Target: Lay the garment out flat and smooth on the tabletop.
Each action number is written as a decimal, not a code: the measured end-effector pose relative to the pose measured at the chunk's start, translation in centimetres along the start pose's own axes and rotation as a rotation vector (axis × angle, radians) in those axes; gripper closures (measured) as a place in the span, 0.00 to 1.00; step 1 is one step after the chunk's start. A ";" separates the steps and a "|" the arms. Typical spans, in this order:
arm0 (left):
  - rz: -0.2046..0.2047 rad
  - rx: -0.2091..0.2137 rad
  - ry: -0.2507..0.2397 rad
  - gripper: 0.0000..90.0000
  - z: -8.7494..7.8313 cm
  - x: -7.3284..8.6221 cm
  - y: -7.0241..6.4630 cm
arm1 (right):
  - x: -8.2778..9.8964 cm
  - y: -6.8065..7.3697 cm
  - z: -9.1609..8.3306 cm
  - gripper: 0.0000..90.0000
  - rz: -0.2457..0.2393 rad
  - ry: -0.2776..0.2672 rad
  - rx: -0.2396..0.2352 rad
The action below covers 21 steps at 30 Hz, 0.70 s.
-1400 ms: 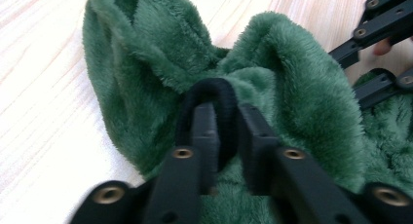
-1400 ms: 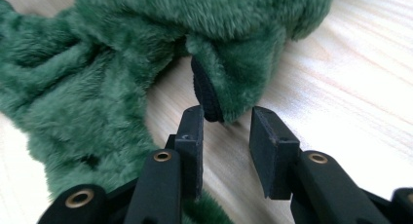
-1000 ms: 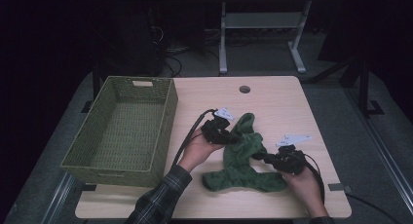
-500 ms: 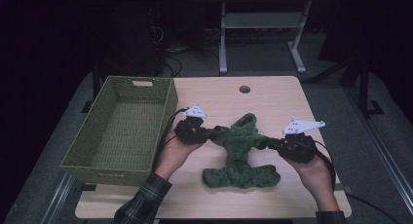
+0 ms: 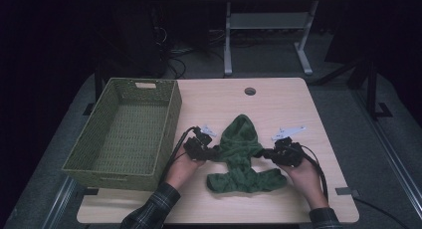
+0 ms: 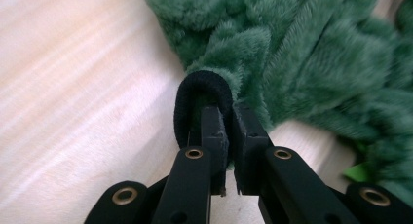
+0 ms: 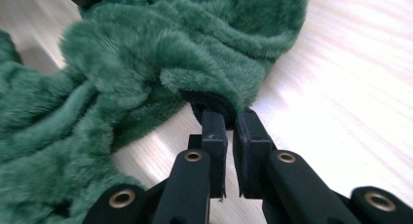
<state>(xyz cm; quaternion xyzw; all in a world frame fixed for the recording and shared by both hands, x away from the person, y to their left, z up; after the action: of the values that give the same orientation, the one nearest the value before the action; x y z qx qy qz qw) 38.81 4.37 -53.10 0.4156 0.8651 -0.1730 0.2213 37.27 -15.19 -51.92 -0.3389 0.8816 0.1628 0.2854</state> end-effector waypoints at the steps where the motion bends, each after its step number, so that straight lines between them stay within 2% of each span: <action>1: 0.000 0.001 0.002 0.94 0.1 0.1 0.0 | 0.2 0.0 0.2 0.93 0.002 0.007 -0.003; 7: -0.004 0.000 -0.012 0.91 0.4 0.1 0.1 | 0.7 -0.1 1.1 0.92 0.007 0.026 -0.007; 11: -0.014 0.017 -0.030 0.77 -0.2 -0.1 0.2 | 0.8 0.0 1.1 0.81 0.018 0.033 -0.013; 14: -0.022 0.033 -0.057 0.66 -1.1 -0.4 0.1 | 0.4 0.0 0.4 0.71 0.033 -0.001 -0.030; 16: -0.013 0.027 -0.085 0.61 -1.7 -0.9 0.2 | 0.1 0.1 -0.3 0.69 0.036 -0.020 -0.034; 17: -0.021 0.031 -0.106 0.58 -1.9 -1.1 0.1 | -0.1 0.1 -0.6 0.68 0.028 -0.035 -0.029; 18: -0.021 0.034 -0.111 0.57 -2.2 -1.3 0.1 | -0.2 0.3 -1.0 0.68 0.041 -0.041 -0.036; 21: -0.004 0.031 -0.127 0.53 -2.8 -1.9 0.0 | -0.7 0.3 -1.9 0.68 0.036 -0.065 -0.037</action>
<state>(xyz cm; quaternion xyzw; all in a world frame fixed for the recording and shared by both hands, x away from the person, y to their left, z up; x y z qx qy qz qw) 39.21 4.44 -49.74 0.4054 0.8473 -0.2130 0.2690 36.69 -15.52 -50.00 -0.3226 0.8746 0.1954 0.3045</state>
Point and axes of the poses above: each handheld gripper's, and its own axes: z roughly forward along the jaws, x roughly out of its underside, y roughly to its left, the point moved 10 cm from there along z, roughly forward along the jaws, and after that the axes turned 2 degrees about y, right-handed, at the moved point
